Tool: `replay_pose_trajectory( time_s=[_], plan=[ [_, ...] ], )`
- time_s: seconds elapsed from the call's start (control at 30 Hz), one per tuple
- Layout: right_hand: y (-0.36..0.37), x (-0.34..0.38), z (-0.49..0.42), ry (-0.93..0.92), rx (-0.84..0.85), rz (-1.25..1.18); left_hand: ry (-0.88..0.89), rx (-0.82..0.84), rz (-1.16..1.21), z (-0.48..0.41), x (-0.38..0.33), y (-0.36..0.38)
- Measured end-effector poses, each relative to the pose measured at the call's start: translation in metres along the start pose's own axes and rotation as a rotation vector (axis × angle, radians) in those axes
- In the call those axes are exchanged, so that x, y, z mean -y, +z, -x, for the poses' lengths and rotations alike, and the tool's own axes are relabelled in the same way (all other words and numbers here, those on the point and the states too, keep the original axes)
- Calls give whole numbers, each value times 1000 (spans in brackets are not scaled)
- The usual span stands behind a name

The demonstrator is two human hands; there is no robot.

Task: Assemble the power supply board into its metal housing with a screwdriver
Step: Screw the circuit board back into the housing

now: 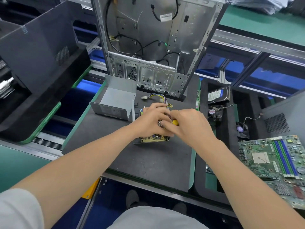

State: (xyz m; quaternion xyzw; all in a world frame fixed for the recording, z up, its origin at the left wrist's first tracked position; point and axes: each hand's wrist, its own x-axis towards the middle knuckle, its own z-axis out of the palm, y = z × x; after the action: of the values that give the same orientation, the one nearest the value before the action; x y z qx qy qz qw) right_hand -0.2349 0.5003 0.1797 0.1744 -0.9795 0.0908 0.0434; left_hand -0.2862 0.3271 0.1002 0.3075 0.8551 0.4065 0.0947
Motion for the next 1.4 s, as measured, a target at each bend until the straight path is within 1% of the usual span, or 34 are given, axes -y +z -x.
replay_pose_trajectory(
  time_s=[0.1, 0.17, 0.23, 0.37, 0.43, 0.53, 0.57, 0.63, 0.7, 0.77, 0.8, 0.83, 0.87, 0.97, 1.13, 1.23, 1.3, 1.37, 1.4],
  plan=[
    [-11, -16, 1, -174, 148, -106, 9, -11, -1, -1, 2, 0],
    [-11, -22, 3, -214, 205, -103, 26, -19, -22, -1, 3, 1],
    [-7, -21, 3, -165, 178, -116, 28, -17, -20, -1, 3, 1],
    [6, -12, 9, -50, 29, -89, 28, -25, -8, -1, 5, 0],
    [13, -6, 13, 40, -38, -112, 18, -23, -22, -1, 5, 1],
    [18, 0, 8, 176, -51, -73, 5, -17, -38, -1, 2, 1],
    [18, 1, 6, 185, -51, -41, 3, -15, -44, -1, 2, 1],
    [13, 1, 4, 107, -82, 4, 13, -3, -41, -1, 3, 0],
    [3, -3, 5, -55, -62, -19, 26, 7, -24, 0, 3, -1],
    [-6, -11, 7, -221, 60, -96, 18, 17, -16, 1, 1, -3],
    [-9, -14, 7, -274, 118, -120, 15, 16, -10, 1, 0, -4],
    [-10, -17, 7, -290, 153, -143, 18, 17, -13, 1, -1, -4],
    [-9, -19, 7, -262, 170, -152, 21, 18, -18, 1, -1, -4],
    [-2, -19, 7, -185, 115, -135, 33, -3, -34, 0, 2, -1],
    [6, -11, 3, 38, 4, -69, 17, -10, -41, -1, 6, 0],
    [11, -5, -1, 147, 0, -66, 2, 8, -37, -2, 4, 0],
    [11, -3, -1, 136, -20, -79, 0, 11, -19, -1, 3, -1],
    [5, -6, 0, 5, -32, -82, 7, 12, -16, 0, 3, -2],
    [1, -9, 1, -80, 1, -102, 9, 13, -19, 0, 3, -2]
  ],
)
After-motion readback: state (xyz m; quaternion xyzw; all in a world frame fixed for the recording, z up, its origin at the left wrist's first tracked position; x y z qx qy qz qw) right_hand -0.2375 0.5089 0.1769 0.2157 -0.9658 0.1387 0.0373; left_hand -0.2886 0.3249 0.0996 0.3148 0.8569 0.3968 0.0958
